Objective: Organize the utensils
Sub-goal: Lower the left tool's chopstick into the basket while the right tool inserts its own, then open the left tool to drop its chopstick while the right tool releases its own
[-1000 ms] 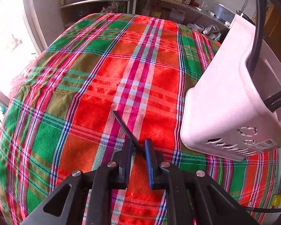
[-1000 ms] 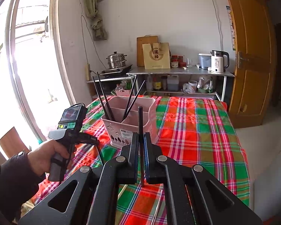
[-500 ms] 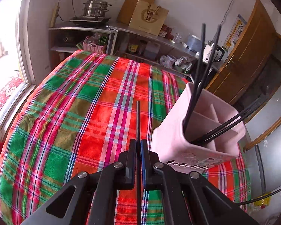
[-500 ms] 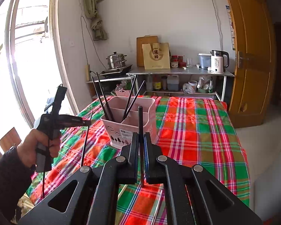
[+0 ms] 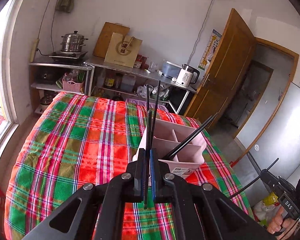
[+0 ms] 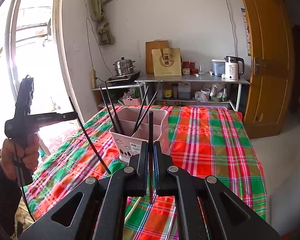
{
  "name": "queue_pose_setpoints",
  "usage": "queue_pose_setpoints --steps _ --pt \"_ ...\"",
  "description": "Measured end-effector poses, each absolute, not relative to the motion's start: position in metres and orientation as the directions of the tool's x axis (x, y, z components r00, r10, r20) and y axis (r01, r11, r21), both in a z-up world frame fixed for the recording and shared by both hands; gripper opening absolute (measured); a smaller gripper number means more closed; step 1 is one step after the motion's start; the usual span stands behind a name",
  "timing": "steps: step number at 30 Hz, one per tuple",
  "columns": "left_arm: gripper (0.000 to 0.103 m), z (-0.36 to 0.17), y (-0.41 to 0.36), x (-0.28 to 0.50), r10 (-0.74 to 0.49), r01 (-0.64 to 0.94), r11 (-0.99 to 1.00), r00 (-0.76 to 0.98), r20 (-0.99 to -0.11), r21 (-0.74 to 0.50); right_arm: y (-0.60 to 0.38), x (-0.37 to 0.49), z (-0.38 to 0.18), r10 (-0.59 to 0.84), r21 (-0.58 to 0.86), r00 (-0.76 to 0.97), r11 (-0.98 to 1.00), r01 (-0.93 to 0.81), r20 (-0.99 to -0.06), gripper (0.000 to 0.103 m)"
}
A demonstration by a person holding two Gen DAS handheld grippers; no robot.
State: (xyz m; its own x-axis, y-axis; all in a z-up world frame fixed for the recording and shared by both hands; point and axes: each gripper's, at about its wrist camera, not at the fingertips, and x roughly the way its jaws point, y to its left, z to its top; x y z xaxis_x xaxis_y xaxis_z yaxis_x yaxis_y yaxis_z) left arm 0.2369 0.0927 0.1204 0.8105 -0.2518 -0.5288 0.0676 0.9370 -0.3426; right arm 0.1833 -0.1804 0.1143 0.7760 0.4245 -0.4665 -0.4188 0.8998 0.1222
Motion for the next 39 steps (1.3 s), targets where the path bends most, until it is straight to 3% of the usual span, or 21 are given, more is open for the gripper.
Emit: queue_pose_setpoints --steps 8,25,31,39 --pt "0.004 0.146 0.081 0.223 -0.281 0.136 0.945 0.805 -0.523 -0.299 -0.171 0.189 0.136 0.435 0.119 0.794 0.896 -0.428 -0.424 0.005" --pt "0.004 0.239 0.067 0.256 -0.285 0.205 0.950 0.881 -0.379 -0.237 -0.136 0.237 0.198 0.506 0.181 0.824 0.862 -0.474 -0.254 0.005" --pt "0.004 0.231 0.071 0.284 -0.263 0.187 0.956 0.889 -0.374 -0.227 -0.121 0.261 0.193 0.519 0.203 0.818 0.854 -0.480 -0.249 0.005" --pt "0.004 0.187 0.074 0.314 -0.274 0.179 0.952 0.860 -0.431 -0.248 -0.104 0.287 0.158 0.506 0.214 0.803 0.862 -0.460 -0.313 0.005"
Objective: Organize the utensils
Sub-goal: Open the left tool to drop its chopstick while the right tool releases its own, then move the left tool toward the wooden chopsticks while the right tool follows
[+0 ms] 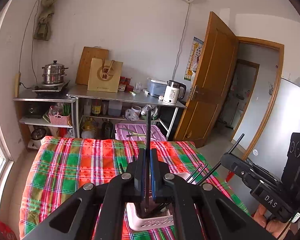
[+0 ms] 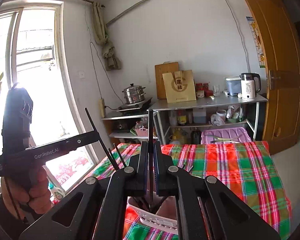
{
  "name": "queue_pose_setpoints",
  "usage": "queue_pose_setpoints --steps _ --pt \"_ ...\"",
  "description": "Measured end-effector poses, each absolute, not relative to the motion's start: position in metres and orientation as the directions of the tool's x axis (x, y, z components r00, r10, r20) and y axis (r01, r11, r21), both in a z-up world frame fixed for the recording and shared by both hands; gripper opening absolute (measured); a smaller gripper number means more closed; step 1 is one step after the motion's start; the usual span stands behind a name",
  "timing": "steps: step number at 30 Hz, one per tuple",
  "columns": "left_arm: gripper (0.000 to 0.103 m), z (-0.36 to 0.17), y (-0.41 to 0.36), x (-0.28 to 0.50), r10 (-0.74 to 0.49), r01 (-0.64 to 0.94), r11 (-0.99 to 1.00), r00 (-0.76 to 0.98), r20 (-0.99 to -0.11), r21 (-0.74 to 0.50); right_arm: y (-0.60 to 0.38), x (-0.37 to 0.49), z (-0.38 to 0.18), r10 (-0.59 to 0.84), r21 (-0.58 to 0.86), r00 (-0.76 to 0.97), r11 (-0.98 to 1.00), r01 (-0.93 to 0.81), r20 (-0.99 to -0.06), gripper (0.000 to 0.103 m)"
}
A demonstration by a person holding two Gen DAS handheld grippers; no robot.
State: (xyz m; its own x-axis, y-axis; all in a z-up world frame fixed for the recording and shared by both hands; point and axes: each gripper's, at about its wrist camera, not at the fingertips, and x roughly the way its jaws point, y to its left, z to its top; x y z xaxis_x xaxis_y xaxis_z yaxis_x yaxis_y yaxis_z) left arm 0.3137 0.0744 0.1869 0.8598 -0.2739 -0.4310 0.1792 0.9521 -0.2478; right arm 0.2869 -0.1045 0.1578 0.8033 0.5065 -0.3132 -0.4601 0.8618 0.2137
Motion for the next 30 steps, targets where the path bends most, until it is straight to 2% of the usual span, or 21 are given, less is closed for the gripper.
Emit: queue_pose_setpoints --steps 15,18,24,30 --pt "0.004 0.122 0.074 0.330 -0.285 0.156 0.950 0.787 -0.547 -0.271 -0.099 0.299 0.110 0.494 0.215 0.742 0.868 -0.447 -0.453 0.006" --pt "0.004 0.123 0.074 0.324 -0.279 0.147 0.951 0.789 -0.547 -0.274 -0.105 0.293 0.113 0.492 0.213 0.746 0.869 -0.446 -0.449 0.015" --pt "0.013 0.133 0.077 0.297 -0.271 0.138 0.950 0.811 -0.519 -0.280 -0.119 0.273 0.125 0.494 0.214 0.761 0.869 -0.446 -0.422 0.016" --pt "0.014 0.135 0.079 0.255 -0.261 0.135 0.951 0.830 -0.492 -0.277 -0.137 0.239 0.130 0.497 0.204 0.771 0.868 -0.454 -0.398 0.018"
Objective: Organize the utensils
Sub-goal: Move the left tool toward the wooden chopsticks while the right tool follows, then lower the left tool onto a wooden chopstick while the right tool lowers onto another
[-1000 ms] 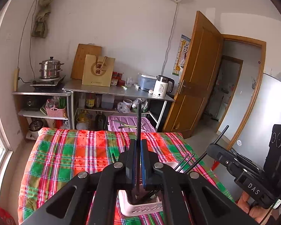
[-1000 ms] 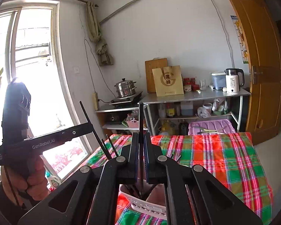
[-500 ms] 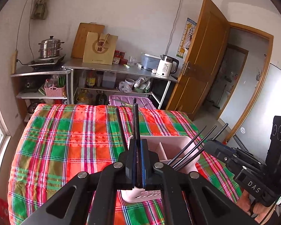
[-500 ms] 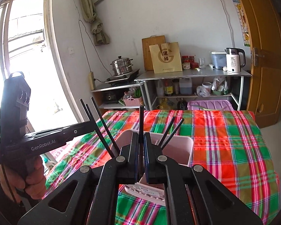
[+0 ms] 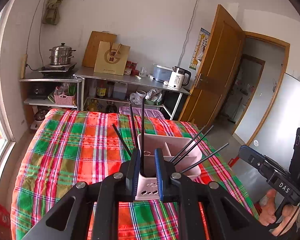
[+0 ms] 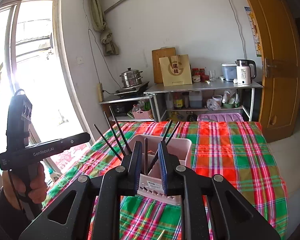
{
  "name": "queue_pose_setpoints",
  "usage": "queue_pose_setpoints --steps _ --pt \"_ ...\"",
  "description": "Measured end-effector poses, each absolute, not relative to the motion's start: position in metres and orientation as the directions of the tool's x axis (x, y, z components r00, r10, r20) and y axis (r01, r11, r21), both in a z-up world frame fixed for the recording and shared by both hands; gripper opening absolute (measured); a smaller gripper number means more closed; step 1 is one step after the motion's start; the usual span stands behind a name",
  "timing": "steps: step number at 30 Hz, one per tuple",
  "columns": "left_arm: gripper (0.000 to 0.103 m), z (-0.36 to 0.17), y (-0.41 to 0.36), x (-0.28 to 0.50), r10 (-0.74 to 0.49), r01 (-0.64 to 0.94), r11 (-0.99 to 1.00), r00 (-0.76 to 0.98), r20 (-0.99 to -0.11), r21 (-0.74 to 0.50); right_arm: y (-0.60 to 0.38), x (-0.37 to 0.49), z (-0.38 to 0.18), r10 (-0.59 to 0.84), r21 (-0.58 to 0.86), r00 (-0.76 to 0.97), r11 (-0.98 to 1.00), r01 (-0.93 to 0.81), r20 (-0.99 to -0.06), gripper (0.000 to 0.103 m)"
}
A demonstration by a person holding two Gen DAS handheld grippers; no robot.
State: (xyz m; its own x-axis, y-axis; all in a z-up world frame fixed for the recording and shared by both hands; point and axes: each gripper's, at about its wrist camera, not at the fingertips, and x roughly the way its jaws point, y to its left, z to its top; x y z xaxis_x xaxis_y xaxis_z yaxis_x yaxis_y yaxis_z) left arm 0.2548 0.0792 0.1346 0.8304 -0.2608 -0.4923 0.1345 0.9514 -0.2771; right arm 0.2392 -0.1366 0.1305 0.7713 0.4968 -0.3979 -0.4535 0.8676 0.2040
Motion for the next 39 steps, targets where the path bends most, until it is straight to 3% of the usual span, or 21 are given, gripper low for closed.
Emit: queue_pose_setpoints --steps 6,13,23,39 --pt "0.014 0.122 0.077 0.203 -0.266 0.142 0.949 0.839 -0.474 -0.281 -0.159 0.196 0.124 0.508 0.217 0.774 0.861 -0.459 -0.378 0.026" --pt "0.014 0.093 0.066 0.149 -0.272 0.149 0.948 0.834 -0.479 -0.281 -0.181 0.145 0.103 0.486 0.204 0.785 0.874 -0.442 -0.383 0.027" --pt "0.014 0.048 0.046 0.099 -0.277 0.165 0.955 0.790 -0.547 -0.245 -0.206 0.104 0.058 0.442 0.236 0.761 0.897 -0.374 -0.475 0.027" --pt "0.014 -0.009 0.046 0.084 -0.306 0.120 0.944 0.665 -0.681 -0.307 -0.227 0.098 0.024 0.423 0.282 0.723 0.905 -0.317 -0.546 0.027"
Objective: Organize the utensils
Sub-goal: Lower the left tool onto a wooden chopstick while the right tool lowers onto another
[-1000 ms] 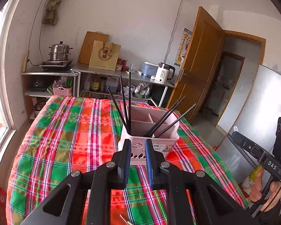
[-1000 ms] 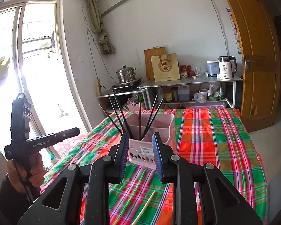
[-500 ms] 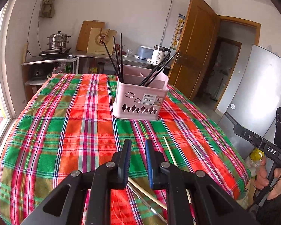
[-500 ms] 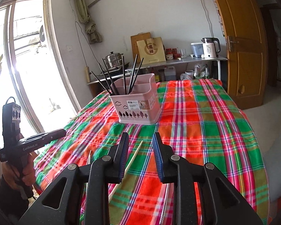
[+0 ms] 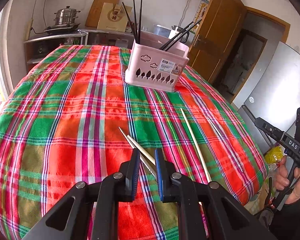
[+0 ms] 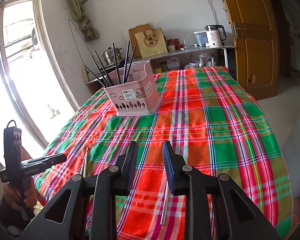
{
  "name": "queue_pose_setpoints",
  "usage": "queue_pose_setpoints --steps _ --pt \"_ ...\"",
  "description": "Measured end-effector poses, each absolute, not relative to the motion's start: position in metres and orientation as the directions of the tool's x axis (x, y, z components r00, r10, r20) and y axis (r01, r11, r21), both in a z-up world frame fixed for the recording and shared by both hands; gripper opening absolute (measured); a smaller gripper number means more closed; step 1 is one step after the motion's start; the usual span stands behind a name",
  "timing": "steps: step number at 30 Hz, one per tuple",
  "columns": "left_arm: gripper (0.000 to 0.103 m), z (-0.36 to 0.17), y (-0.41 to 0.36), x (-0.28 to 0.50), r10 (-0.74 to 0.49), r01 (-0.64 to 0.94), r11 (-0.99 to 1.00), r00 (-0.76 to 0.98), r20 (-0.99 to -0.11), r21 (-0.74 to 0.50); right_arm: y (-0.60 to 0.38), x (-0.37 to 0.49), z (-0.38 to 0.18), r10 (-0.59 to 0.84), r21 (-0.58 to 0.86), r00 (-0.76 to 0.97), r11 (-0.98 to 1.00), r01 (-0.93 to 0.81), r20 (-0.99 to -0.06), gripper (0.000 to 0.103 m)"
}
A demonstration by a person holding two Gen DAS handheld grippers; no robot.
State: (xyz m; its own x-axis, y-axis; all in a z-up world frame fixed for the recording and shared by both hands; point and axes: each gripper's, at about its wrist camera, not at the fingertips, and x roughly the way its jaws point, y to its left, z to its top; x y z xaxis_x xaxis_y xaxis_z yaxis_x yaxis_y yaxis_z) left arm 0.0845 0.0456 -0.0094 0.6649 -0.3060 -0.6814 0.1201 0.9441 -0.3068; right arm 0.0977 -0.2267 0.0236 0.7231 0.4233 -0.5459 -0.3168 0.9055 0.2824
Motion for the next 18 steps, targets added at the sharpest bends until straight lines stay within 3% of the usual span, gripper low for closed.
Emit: queue_pose_setpoints --steps 5,12,18 --pt "0.014 -0.023 0.039 0.085 -0.327 0.122 0.938 0.623 -0.710 -0.325 -0.214 0.100 0.015 0.444 0.285 0.695 0.896 -0.341 -0.565 0.027" --pt "0.014 -0.032 0.031 0.095 -0.452 0.118 0.875 0.547 -0.704 -0.470 -0.199 0.104 0.005 0.457 0.281 0.658 0.889 -0.362 -0.599 0.027" --pt "0.014 -0.047 0.022 0.108 -0.430 0.038 0.881 0.481 -0.764 -0.471 -0.188 0.106 -0.003 0.479 0.289 0.632 0.876 -0.385 -0.609 0.027"
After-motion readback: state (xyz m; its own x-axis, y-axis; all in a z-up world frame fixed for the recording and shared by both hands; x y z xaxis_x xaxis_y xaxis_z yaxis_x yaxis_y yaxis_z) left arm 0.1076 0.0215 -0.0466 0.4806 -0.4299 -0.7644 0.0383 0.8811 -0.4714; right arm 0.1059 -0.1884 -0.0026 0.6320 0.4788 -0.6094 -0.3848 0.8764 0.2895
